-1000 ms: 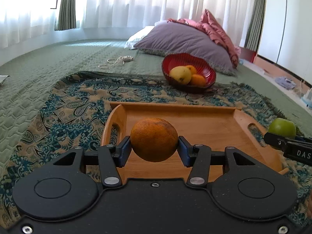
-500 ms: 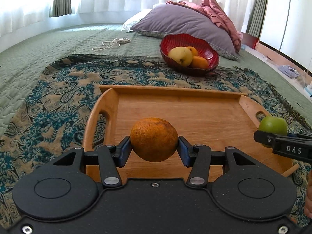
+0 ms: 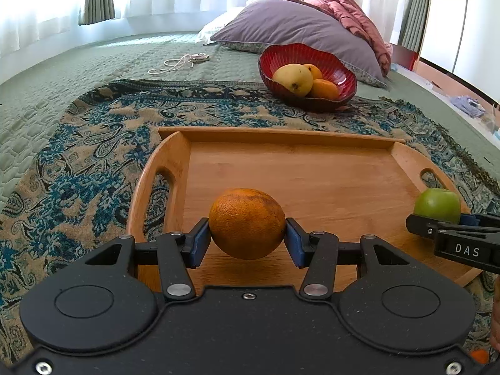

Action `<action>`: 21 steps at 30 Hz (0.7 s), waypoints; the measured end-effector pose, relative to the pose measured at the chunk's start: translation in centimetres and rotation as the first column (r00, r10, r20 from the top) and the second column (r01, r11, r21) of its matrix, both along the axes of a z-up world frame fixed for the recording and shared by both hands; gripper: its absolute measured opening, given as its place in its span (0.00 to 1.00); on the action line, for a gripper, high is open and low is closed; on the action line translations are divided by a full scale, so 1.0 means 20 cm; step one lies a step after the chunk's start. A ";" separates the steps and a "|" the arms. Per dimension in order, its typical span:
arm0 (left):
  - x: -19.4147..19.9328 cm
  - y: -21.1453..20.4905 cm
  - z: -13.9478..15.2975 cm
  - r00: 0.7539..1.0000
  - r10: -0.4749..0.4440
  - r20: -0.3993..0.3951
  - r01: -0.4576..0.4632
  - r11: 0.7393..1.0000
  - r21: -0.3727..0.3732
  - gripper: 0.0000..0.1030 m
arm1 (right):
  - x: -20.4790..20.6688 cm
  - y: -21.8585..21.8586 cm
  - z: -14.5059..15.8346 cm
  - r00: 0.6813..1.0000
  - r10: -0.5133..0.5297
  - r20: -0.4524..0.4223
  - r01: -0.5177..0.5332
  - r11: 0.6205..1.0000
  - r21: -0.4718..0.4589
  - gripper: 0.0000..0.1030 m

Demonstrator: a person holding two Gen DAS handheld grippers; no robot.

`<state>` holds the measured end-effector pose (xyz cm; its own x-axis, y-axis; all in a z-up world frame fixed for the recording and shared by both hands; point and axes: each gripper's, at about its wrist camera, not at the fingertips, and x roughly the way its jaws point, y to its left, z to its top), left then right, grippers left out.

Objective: Organize fruits
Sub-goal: 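Carry the grapefruit and green apple over the wooden tray with both grippers, then lower the grapefruit and apple onto the tray and open both grippers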

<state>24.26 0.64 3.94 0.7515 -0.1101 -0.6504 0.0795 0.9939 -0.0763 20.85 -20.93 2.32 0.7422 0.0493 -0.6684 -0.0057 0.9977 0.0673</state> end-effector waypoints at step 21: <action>0.00 -0.03 -0.04 1.000 -0.003 0.000 0.003 1.000 0.027 0.47 | -0.01 0.01 0.00 1.000 0.009 0.001 -0.009 1.000 -0.010 0.58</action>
<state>24.23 0.00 3.15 0.7511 -0.0949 -0.6533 0.0826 0.9954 -0.0496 20.74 -20.68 2.29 0.7427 0.0493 -0.6679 -0.0148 0.9982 0.0573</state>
